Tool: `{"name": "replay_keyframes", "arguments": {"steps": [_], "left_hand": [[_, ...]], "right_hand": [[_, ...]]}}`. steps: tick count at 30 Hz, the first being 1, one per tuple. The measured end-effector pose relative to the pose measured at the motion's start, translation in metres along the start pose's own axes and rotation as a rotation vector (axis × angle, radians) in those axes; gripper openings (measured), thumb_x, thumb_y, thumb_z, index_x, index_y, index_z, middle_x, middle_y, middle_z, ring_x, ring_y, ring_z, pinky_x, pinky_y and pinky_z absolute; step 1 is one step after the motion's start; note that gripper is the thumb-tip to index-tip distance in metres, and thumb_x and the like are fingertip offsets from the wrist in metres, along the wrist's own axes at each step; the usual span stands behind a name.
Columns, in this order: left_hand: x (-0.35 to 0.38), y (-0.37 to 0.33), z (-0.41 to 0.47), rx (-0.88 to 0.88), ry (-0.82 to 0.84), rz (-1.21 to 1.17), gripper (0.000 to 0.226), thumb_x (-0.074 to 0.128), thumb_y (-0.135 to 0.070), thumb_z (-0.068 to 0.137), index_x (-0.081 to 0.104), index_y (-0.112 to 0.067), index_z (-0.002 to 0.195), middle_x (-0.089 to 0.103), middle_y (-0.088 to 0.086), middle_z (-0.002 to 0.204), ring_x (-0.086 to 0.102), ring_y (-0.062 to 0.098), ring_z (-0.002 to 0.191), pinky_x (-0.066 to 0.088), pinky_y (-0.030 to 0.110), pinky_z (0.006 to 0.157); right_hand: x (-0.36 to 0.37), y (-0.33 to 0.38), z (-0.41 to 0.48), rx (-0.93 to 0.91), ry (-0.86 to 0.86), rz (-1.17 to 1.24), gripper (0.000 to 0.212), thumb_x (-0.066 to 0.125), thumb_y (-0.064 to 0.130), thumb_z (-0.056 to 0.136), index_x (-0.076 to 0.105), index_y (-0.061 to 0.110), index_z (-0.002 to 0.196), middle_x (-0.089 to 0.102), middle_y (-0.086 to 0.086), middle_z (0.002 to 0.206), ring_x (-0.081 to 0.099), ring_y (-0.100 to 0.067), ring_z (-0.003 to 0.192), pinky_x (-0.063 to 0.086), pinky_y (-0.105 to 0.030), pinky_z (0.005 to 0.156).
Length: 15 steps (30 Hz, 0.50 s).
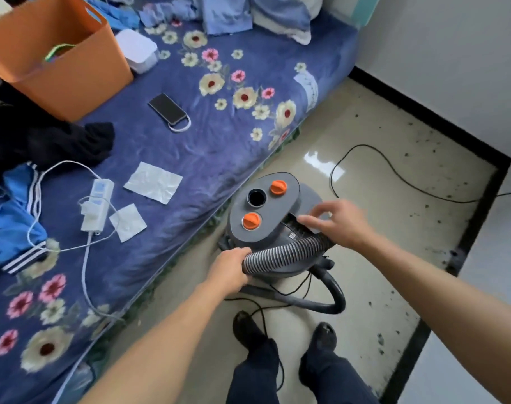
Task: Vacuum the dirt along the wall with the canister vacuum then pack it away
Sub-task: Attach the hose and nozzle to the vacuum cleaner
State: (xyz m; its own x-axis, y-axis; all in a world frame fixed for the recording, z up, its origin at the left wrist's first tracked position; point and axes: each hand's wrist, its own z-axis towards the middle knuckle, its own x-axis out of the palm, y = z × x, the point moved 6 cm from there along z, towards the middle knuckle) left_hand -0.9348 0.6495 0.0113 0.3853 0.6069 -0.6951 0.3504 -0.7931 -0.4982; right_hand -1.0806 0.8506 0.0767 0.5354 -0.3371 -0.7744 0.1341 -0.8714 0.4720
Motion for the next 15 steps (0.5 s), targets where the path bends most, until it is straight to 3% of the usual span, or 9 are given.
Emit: {"name": "replay_keyframes", "arguments": {"steps": [1,3,4,6,7,9,11,15], "left_hand": [[0.002,-0.003,-0.006,0.019,0.008,0.011,0.024,0.068,-0.018,0.072,0.060,-0.022,0.095,0.066,0.001,0.095,0.060,0.028,0.092,0.044,0.033,0.072],[0.004,-0.010,-0.020,0.052,0.022,0.031,0.024,0.067,-0.020,0.071,0.059,-0.023,0.093,0.066,-0.001,0.093,0.060,0.029,0.091,0.048,0.036,0.075],[0.006,-0.014,-0.026,0.074,0.027,0.035,0.023,0.066,-0.021,0.071,0.058,-0.023,0.093,0.066,-0.001,0.093,0.060,0.029,0.092,0.049,0.038,0.076],[0.013,-0.029,-0.040,0.127,0.042,0.065,0.021,0.065,-0.022,0.073,0.056,-0.024,0.092,0.065,-0.001,0.094,0.059,0.027,0.092,0.049,0.039,0.077],[0.018,-0.036,-0.047,0.144,0.049,0.084,0.020,0.065,-0.022,0.074,0.055,-0.026,0.091,0.065,-0.002,0.094,0.059,0.026,0.092,0.049,0.039,0.077],[0.031,-0.047,-0.061,0.156,0.073,0.094,0.022,0.065,-0.024,0.075,0.052,-0.028,0.092,0.063,-0.004,0.093,0.059,0.023,0.091,0.049,0.038,0.077],[0.050,-0.055,-0.073,0.146,0.133,0.067,0.028,0.068,-0.026,0.074,0.054,-0.028,0.099,0.063,-0.005,0.097,0.058,0.021,0.093,0.049,0.037,0.079],[0.088,-0.085,-0.093,0.125,0.234,-0.030,0.037,0.073,-0.024,0.076,0.059,-0.025,0.110,0.064,-0.005,0.103,0.058,0.016,0.096,0.050,0.034,0.086]], "right_hand": [[-0.009,-0.023,-0.003,0.121,-0.205,-0.015,0.048,0.064,0.069,0.077,0.072,0.029,0.101,0.067,0.004,0.108,0.058,-0.019,0.105,0.047,-0.039,0.088],[-0.006,-0.071,-0.015,0.503,-0.313,0.159,0.071,0.073,0.061,0.075,0.057,0.018,0.129,0.055,-0.009,0.128,0.050,-0.029,0.119,0.045,-0.043,0.097],[0.009,-0.089,-0.022,0.710,-0.244,0.403,0.080,0.076,0.059,0.071,0.051,0.014,0.132,0.054,-0.012,0.129,0.052,-0.032,0.115,0.047,-0.045,0.094],[0.047,-0.094,-0.037,0.919,-0.003,1.050,0.067,0.076,0.053,0.075,0.052,0.012,0.122,0.058,-0.012,0.115,0.060,-0.033,0.096,0.055,-0.046,0.078],[0.061,-0.089,-0.040,0.929,0.092,1.346,0.054,0.073,0.047,0.081,0.054,0.012,0.117,0.061,-0.015,0.106,0.064,-0.033,0.083,0.058,-0.044,0.067],[0.064,-0.086,-0.039,0.861,0.097,1.660,0.041,0.068,0.035,0.089,0.052,0.008,0.115,0.061,-0.017,0.095,0.065,-0.027,0.063,0.059,-0.034,0.051],[0.050,-0.091,-0.042,0.773,0.059,1.700,0.040,0.067,0.025,0.089,0.047,0.007,0.118,0.057,-0.015,0.092,0.061,-0.021,0.054,0.055,-0.028,0.045],[0.019,-0.129,-0.083,0.719,0.097,1.540,0.029,0.062,0.025,0.090,0.047,0.004,0.103,0.056,-0.014,0.082,0.056,-0.016,0.049,0.054,-0.022,0.049]]}}
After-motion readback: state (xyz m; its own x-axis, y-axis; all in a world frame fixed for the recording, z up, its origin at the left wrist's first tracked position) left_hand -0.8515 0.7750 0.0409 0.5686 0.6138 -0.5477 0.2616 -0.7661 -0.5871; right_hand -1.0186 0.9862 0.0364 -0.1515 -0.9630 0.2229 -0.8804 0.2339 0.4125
